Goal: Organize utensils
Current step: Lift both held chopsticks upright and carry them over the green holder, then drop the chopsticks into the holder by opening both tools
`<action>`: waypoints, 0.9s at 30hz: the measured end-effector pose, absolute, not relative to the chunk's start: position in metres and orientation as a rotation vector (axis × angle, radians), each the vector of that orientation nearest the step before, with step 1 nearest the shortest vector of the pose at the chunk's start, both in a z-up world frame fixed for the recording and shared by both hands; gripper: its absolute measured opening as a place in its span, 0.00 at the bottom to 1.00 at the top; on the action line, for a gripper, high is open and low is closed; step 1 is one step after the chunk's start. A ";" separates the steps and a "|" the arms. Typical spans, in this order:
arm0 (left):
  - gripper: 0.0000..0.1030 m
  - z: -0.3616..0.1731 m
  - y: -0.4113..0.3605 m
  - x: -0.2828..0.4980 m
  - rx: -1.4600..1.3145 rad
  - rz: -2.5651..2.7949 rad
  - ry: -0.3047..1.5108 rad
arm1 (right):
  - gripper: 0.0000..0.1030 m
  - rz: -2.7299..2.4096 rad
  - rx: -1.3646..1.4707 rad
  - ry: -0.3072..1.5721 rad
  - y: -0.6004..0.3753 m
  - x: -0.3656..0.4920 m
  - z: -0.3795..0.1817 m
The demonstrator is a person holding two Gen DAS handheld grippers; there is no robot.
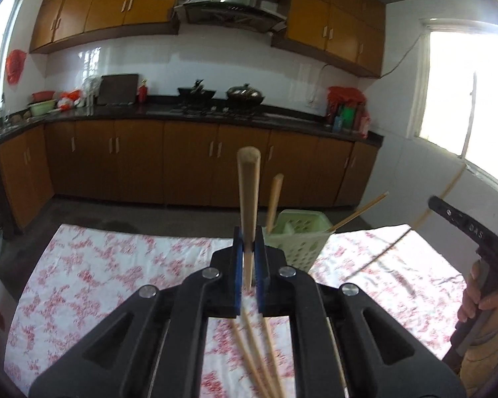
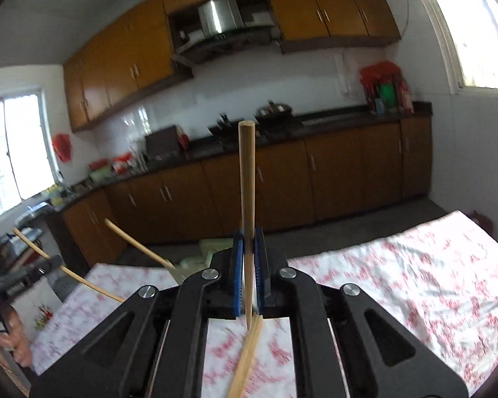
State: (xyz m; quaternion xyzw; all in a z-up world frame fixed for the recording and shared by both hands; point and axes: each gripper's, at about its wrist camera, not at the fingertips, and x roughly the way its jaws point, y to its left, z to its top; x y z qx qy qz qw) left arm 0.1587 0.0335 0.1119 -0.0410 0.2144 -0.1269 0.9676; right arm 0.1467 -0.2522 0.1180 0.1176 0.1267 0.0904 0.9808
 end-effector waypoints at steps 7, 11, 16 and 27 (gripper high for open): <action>0.08 0.155 0.004 0.177 -0.123 -0.261 0.290 | 0.07 0.183 0.212 0.099 -0.225 0.164 0.143; 0.08 0.157 -0.011 0.204 -0.117 -0.231 0.253 | 0.07 0.169 0.193 0.103 -0.214 0.189 0.130; 0.08 0.124 -0.025 0.242 -0.107 -0.242 0.356 | 0.07 0.178 0.185 0.221 -0.206 0.216 0.107; 0.12 0.098 -0.022 0.260 -0.129 -0.243 0.402 | 0.26 0.172 0.164 0.285 -0.201 0.219 0.094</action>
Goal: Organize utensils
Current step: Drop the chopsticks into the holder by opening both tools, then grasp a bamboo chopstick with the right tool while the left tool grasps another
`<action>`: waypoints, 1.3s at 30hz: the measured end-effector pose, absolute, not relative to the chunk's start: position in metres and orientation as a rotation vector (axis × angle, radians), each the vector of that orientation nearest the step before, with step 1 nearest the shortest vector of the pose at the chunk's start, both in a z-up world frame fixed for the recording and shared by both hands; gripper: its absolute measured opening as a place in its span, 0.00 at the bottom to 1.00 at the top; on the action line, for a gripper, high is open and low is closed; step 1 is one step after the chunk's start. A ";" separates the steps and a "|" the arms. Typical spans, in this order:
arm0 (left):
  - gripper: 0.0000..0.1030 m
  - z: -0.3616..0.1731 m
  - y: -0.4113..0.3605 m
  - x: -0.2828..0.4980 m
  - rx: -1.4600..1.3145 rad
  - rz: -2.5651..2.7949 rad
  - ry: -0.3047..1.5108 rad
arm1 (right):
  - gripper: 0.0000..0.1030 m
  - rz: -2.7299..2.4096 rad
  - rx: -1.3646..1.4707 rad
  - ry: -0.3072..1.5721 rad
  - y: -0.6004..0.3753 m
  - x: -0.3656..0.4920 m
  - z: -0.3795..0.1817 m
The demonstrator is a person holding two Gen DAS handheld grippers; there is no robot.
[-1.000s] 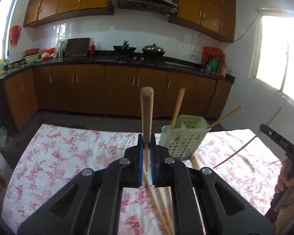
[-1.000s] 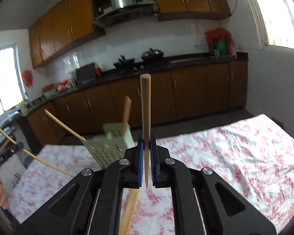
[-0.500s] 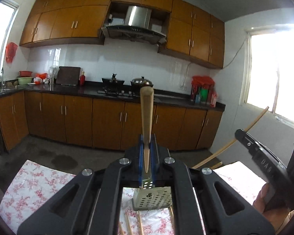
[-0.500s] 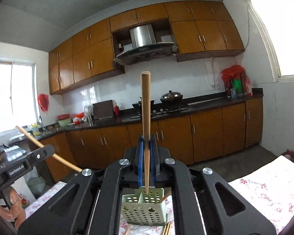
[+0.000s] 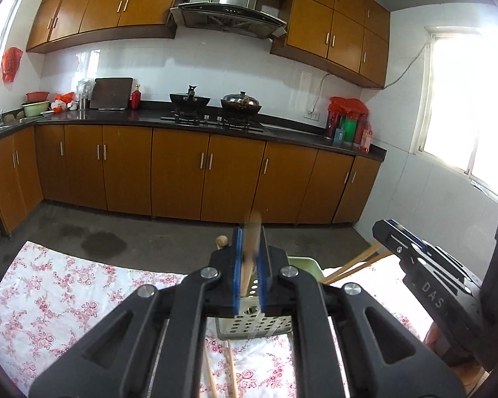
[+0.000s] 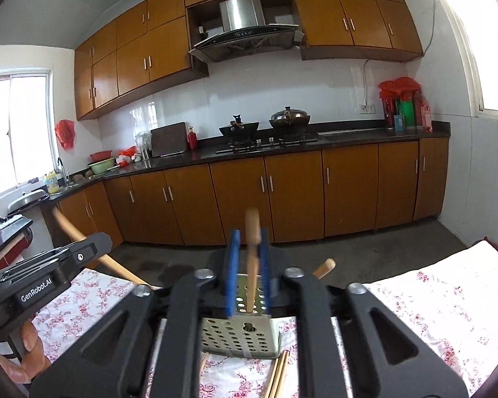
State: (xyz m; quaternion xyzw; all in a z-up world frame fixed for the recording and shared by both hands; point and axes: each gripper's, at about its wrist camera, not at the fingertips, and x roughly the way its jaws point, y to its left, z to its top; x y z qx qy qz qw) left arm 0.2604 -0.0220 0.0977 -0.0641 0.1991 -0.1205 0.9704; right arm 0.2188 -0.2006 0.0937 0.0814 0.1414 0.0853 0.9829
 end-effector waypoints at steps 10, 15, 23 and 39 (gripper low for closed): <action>0.27 0.119 0.013 0.206 -0.203 -0.250 0.323 | 0.38 0.127 0.181 0.234 -0.224 0.162 0.108; 0.34 0.093 0.033 0.173 -0.178 -0.192 0.380 | 0.38 0.118 0.181 0.441 -0.233 0.153 0.053; 0.32 -0.038 0.056 0.166 -0.177 -0.100 0.747 | 0.18 0.205 0.204 0.888 -0.207 0.168 -0.081; 0.21 -0.087 0.026 0.159 -0.176 -0.178 0.876 | 0.08 0.093 0.089 0.883 -0.200 0.167 -0.102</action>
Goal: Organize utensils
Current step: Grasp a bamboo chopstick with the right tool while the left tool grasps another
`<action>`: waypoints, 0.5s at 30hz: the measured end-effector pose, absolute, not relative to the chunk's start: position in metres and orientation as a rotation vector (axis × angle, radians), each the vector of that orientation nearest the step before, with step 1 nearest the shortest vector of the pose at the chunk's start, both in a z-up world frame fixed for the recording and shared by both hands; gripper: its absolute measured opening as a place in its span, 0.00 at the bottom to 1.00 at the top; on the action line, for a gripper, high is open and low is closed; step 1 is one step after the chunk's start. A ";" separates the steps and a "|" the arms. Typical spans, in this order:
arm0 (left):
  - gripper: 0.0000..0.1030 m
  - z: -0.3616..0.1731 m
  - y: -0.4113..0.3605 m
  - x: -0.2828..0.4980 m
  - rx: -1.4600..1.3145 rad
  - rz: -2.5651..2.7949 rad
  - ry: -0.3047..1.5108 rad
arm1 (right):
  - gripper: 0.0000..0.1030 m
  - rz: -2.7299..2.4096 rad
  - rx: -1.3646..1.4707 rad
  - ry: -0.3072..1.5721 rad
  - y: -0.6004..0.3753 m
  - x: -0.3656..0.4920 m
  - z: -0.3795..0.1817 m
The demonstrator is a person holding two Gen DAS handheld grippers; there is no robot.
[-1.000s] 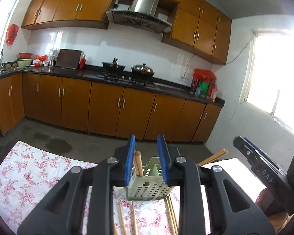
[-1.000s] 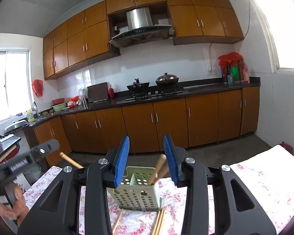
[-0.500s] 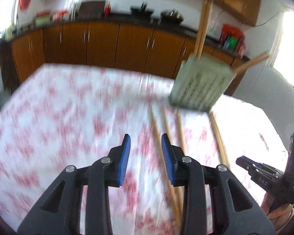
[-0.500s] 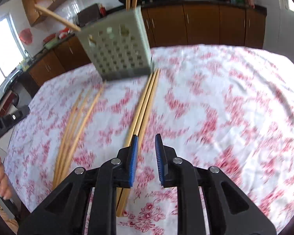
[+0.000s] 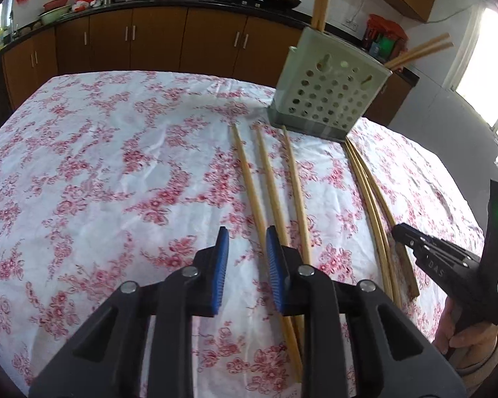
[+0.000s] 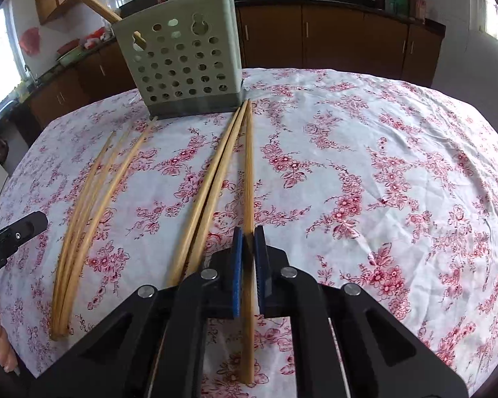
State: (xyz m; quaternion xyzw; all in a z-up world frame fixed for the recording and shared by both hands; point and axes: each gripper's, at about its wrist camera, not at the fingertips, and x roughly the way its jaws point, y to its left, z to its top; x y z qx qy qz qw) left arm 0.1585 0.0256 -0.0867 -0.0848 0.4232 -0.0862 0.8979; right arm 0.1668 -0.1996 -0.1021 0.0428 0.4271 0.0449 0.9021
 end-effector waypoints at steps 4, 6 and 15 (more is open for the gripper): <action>0.16 -0.093 0.017 0.158 -0.165 -0.207 0.898 | 0.08 0.099 0.100 0.878 -0.202 0.167 -0.104; 0.15 -0.096 0.013 0.158 -0.153 -0.216 0.905 | 0.08 0.099 0.097 0.875 -0.201 0.166 -0.104; 0.10 -0.106 -0.002 0.159 -0.062 -0.182 0.919 | 0.08 0.108 0.092 0.879 -0.202 0.161 -0.102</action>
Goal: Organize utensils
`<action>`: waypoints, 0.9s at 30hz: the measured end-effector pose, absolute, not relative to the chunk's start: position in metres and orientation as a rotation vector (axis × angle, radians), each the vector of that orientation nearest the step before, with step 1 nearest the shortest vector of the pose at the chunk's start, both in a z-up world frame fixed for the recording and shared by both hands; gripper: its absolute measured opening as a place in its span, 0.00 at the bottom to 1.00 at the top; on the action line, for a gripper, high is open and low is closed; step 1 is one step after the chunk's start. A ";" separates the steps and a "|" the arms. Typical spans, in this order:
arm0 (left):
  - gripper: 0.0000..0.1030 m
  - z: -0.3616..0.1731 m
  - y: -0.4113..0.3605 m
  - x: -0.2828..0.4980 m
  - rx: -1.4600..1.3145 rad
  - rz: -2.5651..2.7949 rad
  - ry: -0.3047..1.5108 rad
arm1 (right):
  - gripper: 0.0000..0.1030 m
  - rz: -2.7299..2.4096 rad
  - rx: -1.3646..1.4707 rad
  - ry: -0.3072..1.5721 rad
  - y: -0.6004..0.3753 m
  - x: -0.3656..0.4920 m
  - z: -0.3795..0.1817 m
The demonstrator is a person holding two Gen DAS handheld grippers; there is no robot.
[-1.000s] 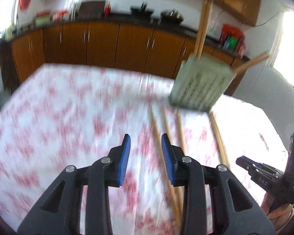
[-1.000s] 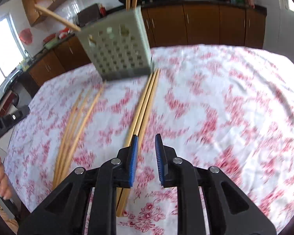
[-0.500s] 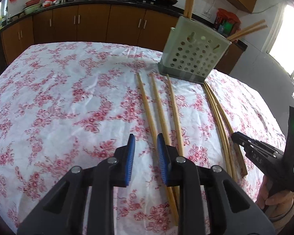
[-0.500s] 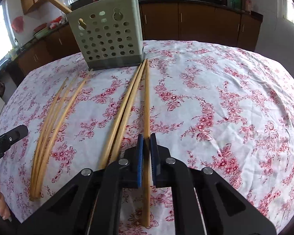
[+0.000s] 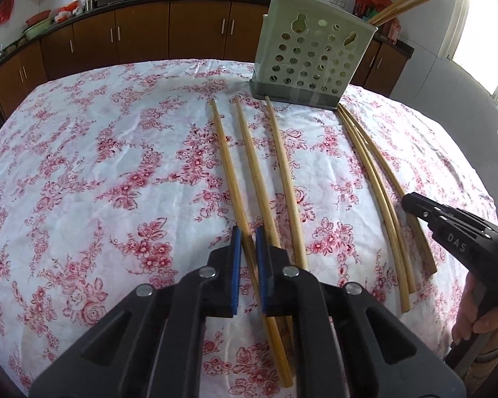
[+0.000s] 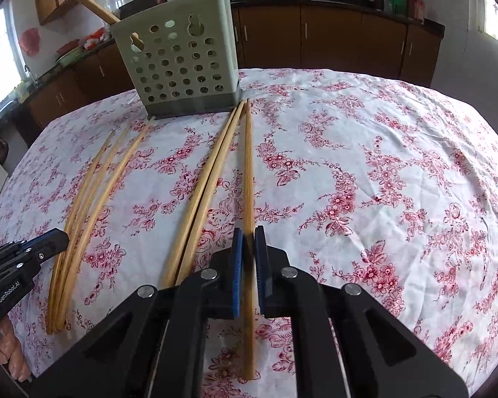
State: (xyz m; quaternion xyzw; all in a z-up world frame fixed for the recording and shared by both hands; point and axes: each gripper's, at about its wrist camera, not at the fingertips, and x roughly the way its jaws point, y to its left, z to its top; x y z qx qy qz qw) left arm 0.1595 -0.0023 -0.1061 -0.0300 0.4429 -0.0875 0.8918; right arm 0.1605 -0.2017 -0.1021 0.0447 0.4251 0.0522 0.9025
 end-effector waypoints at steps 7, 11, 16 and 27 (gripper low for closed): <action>0.08 -0.105 0.024 0.187 -0.019 -0.066 0.910 | 0.08 0.060 0.078 0.864 -0.213 0.172 -0.101; 0.09 -0.104 0.048 0.206 -0.015 -0.022 0.904 | 0.08 0.009 0.099 0.860 -0.230 0.188 -0.101; 0.10 -0.105 0.066 0.214 -0.069 -0.031 0.894 | 0.08 0.007 0.111 0.861 -0.235 0.196 -0.101; 0.10 -0.105 0.076 0.211 -0.146 -0.063 0.890 | 0.09 0.011 0.121 0.861 -0.235 0.196 -0.101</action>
